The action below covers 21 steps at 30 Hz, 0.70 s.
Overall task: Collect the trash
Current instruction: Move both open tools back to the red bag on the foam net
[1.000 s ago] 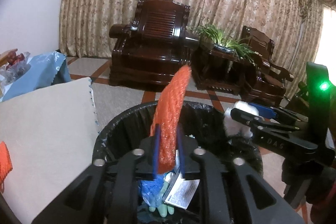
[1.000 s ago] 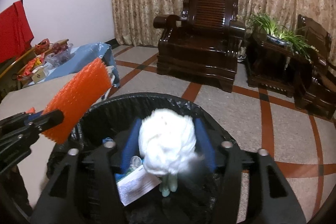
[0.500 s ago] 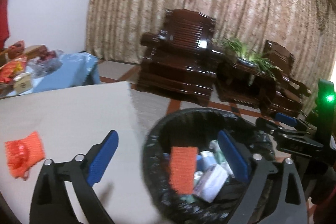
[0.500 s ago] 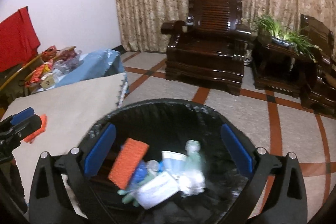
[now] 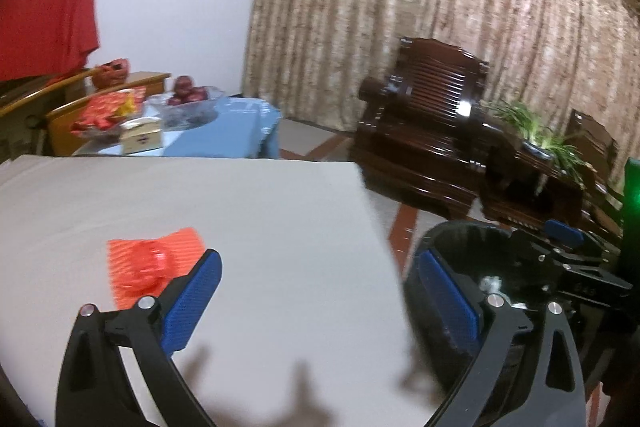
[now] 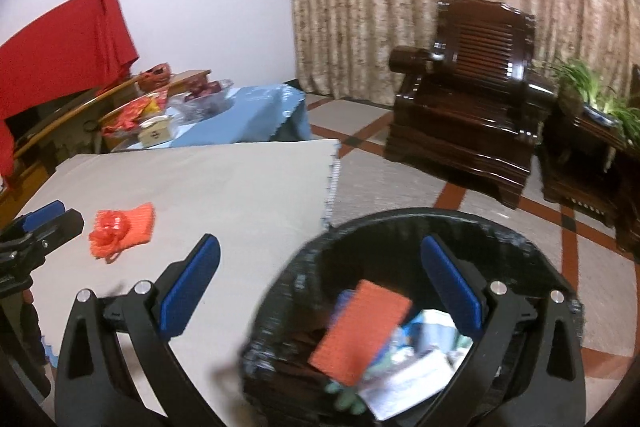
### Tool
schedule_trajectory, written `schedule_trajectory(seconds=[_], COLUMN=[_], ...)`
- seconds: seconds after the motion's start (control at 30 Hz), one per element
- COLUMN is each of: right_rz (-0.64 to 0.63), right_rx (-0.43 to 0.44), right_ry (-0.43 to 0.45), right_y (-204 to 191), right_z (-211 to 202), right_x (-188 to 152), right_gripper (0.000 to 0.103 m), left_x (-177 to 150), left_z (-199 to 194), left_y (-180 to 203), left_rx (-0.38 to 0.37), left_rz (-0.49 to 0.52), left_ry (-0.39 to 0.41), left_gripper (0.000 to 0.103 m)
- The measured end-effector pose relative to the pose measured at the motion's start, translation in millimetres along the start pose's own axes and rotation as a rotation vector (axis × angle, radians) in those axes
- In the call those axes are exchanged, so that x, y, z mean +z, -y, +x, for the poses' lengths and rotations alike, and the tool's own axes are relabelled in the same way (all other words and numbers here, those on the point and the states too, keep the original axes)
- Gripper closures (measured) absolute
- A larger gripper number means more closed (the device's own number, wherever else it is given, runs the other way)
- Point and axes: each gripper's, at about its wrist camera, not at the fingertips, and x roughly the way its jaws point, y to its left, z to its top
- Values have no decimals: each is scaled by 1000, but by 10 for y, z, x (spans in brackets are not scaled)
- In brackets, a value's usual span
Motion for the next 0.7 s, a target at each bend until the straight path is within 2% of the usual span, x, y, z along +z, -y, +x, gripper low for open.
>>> schedule_trajectory(seconds=[0.43, 0.7], right_rz=[-78, -110], right_rx=[105, 138], right_ry=[-28, -61], right_y=[-803, -1174], right_z=[378, 647], right_x=[81, 32], right_gripper=[5, 5], left_x=[-172, -336], left_z=[-160, -217], left_y=[-879, -1391], left_rx=[141, 209], left_rz=[-50, -87], left_ry=[2, -18], left_gripper=[6, 6])
